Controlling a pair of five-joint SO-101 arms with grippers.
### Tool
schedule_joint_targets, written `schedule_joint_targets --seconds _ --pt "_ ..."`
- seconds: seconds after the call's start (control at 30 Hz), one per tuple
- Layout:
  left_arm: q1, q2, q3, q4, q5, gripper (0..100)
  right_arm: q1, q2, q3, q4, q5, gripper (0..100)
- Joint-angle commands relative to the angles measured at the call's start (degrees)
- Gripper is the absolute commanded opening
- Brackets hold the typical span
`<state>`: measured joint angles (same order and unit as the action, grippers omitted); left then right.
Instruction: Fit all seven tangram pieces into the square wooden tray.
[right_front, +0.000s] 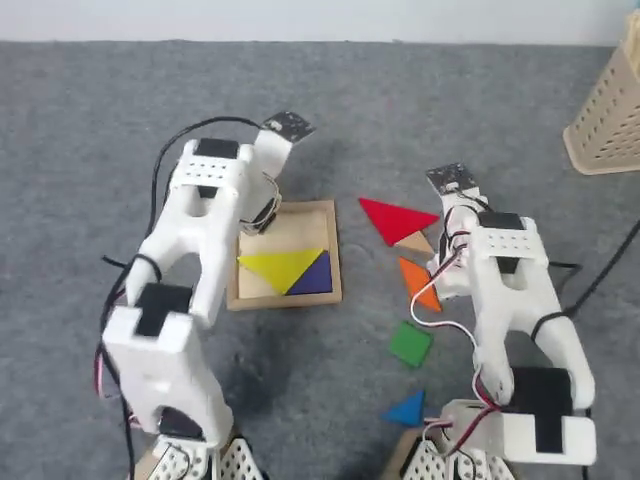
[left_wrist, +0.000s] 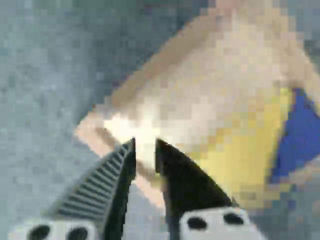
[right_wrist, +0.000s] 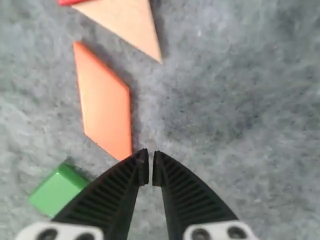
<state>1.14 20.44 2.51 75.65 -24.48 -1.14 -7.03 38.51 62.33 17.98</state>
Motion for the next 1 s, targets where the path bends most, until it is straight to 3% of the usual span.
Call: schedule_joint_targets --seconds 0.0,0.17,0.37,0.63,0.83,0.97 --pt "4.4 -14.4 6.6 3.1 -0.5 1 3.0 -4.6 0.4 -0.9 -1.0 4.8" --pt "10.9 -21.5 22.8 -5.2 -2.1 1 7.6 -11.2 6.2 -4.1 -0.7 0.5" --pt "10.8 -15.9 27.3 -7.7 -5.1 1 8.2 -22.5 19.3 -5.4 4.4 1.6" --pt "4.7 -0.7 15.1 -10.1 -5.5 1 10.5 -33.6 28.1 -5.4 5.2 1.7" --pt "2.9 8.1 0.5 -4.5 -5.8 1 10.7 -37.5 35.5 -9.8 5.3 1.7" --pt "2.9 3.5 -3.1 0.3 -6.2 1 10.7 -38.0 37.3 -11.0 7.6 1.7"
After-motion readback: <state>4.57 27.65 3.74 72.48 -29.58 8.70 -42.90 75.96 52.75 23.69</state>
